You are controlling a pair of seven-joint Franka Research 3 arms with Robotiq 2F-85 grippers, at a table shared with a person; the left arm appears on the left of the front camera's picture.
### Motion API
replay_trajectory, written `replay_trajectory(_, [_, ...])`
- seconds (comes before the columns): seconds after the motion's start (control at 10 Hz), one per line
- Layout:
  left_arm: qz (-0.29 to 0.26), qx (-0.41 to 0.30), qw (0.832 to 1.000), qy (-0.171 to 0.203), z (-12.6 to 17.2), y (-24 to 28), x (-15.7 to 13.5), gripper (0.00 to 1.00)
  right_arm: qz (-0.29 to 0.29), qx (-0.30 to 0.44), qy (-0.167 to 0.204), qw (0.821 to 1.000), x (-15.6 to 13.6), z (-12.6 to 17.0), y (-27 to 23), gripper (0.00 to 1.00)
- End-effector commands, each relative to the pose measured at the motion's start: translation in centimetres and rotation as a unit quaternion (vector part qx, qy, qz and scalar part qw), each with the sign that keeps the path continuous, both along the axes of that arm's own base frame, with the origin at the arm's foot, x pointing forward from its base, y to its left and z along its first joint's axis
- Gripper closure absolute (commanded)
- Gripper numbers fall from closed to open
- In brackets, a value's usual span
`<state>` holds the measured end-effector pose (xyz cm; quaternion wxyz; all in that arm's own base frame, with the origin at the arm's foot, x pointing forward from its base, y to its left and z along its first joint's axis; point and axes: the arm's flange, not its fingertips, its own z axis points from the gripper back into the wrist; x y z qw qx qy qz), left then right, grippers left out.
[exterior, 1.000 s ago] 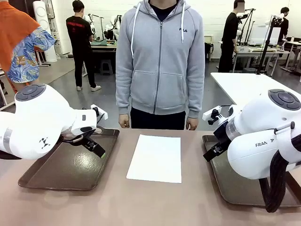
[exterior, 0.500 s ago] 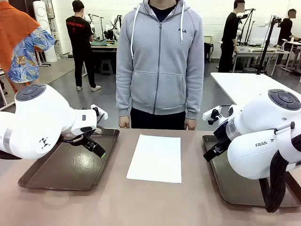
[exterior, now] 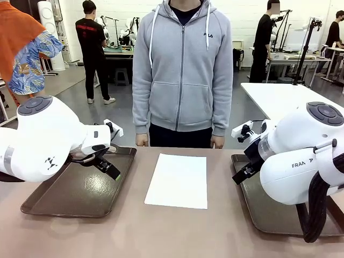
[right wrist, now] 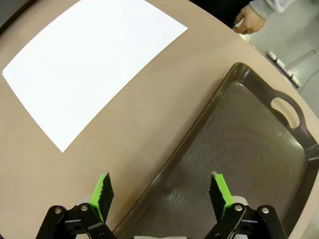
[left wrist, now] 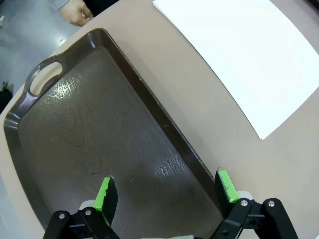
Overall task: Sort the A4 documents.
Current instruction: Receive the A4 Paper.
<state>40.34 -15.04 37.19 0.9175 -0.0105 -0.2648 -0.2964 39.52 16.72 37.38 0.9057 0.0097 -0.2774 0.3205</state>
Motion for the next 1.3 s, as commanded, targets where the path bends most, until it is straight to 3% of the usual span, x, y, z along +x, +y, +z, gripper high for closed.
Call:
replay_trajectory(0.0, [0.0,0.0,1.0,0.0,0.0,0.0,0.0,0.0,0.0,0.0,0.0,1.0,0.0,0.0,0.0,0.0])
replay_trajectory(0.3, [0.0,0.0,1.0,0.0,0.0,0.0,0.0,0.0,0.0,0.0,0.0,1.0,0.0,0.0,0.0,0.0])
replay_trajectory(0.7, [-0.009,-0.043,0.999,-0.015,7.0,4.7,-5.1,0.0,-0.005,0.099,-0.013,0.995,-1.8,6.4,-8.0,0.0])
replay_trajectory(0.8, [-0.03,-0.068,0.997,0.006,8.4,6.1,-6.3,0.0,-0.004,0.112,-0.018,0.993,-2.5,7.3,-9.7,0.0])
replay_trajectory(0.9, [-0.035,-0.091,0.995,-0.008,9.8,7.5,-7.4,0.0,0.007,0.135,-0.023,0.991,-3.5,8.2,-11.2,0.0])
replay_trajectory(1.0, [-0.082,-0.141,0.987,-0.004,10.9,8.7,-8.2,0.0,0.026,0.16,-0.034,0.986,-4.6,9.2,-12.3,0.0])
replay_trajectory(1.2, [-0.134,-0.222,0.966,0.016,12.5,11.6,-9.6,0.0,0.033,0.174,-0.086,0.98,-7.0,11.0,-14.0,0.0])
